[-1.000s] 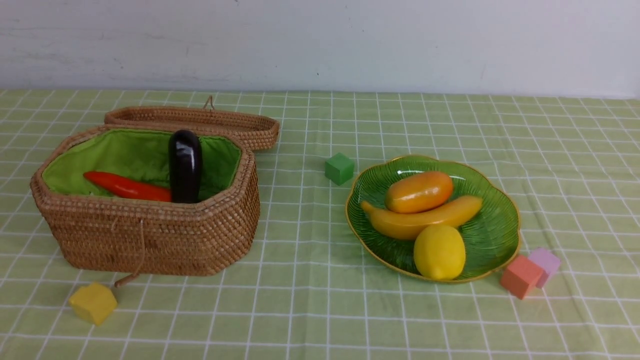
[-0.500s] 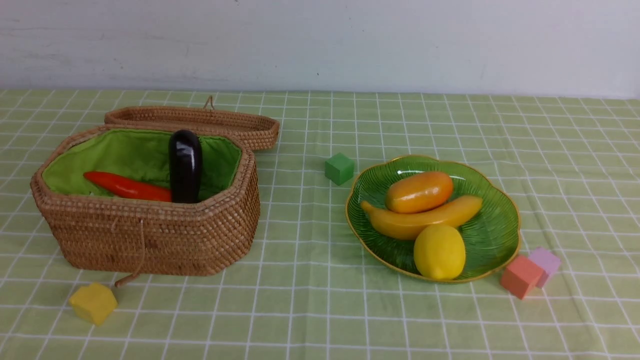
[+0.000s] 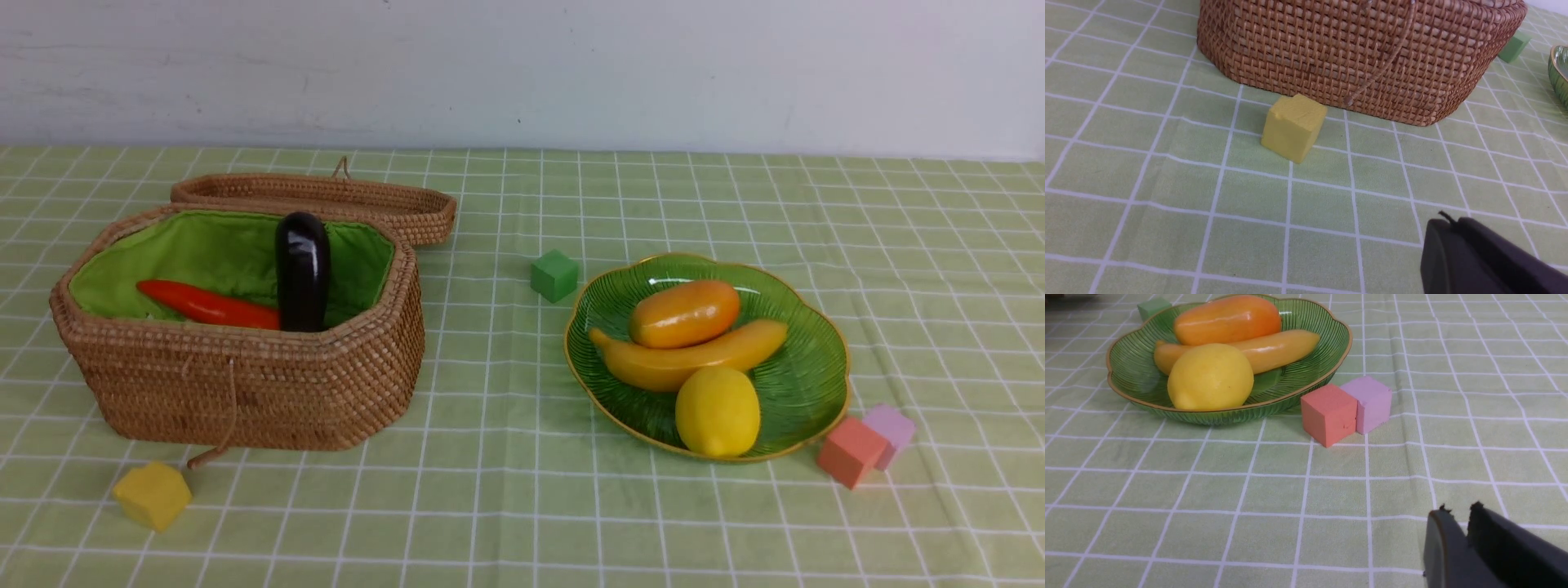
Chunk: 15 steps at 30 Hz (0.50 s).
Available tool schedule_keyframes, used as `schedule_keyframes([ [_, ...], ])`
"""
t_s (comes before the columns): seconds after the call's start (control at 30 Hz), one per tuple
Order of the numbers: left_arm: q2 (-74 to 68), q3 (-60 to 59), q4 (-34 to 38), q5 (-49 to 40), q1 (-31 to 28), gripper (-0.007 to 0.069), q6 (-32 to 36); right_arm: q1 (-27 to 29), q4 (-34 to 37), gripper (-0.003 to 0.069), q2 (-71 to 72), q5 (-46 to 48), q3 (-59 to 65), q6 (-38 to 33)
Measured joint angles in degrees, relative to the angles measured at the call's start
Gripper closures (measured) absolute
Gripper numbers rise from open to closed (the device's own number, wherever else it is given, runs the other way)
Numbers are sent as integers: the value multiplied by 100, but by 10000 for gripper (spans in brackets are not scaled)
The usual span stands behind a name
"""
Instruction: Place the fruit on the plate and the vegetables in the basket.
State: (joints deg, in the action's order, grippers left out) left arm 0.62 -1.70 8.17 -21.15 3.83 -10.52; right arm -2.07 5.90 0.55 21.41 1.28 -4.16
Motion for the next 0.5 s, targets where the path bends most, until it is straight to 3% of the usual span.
schedule_keyframes([
  [0.5,0,0,0,0,0,603,0,0,0,548,0,0,0,0],
])
